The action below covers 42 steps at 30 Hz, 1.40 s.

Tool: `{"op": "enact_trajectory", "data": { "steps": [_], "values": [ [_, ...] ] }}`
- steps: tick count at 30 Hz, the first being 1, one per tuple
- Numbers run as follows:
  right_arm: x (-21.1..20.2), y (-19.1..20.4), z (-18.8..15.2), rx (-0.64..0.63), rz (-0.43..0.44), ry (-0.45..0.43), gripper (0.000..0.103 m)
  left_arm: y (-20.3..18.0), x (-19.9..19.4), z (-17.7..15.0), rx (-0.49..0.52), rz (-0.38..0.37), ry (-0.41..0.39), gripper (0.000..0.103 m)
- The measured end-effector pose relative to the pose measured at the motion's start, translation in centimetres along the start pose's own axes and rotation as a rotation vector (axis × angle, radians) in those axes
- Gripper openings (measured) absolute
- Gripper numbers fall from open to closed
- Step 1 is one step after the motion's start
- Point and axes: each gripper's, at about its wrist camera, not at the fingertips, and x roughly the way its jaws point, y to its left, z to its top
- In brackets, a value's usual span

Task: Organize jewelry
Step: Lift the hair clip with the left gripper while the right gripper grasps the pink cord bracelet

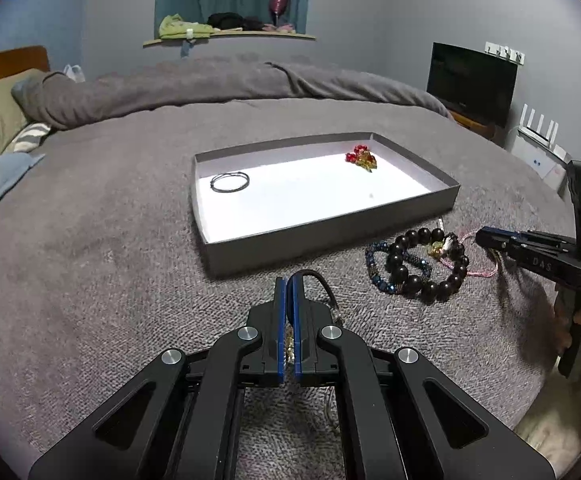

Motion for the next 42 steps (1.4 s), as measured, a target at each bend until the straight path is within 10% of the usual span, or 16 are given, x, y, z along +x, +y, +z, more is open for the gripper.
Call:
{"op": "enact_trajectory", "data": {
  "steps": [17, 34, 36, 39, 42],
  "values": [
    [-5.4, 1.0, 3.3, -0.032, 0.028, -0.191, 0.0, -0.4, -1.8, 1.3, -0.024, -0.046, -0.06, 0.004],
    [-1.2, -0.2, -0.2, -0.011, 0.027, 0.069, 0.035, 0.0, -1.1, 0.6, -0.03, -0.06, -0.03, 0.004],
    [-0.9, -0.2, -0.6, -0.012, 0.017, 0.075, 0.034, 0.0, -1.2, 0.5, -0.032, -0.061, -0.032, 0.004],
    [-1.0, -0.2, -0.7, -0.027, 0.0, 0.064, 0.005, 0.0, -1.2, 0.5, -0.033, -0.061, -0.032, 0.004],
    [-1.5, -0.1, -0.5, -0.03, 0.004, 0.035, 0.005, 0.0, -1.5, 0.4, -0.031, -0.063, -0.037, 0.004]
  ]
}}
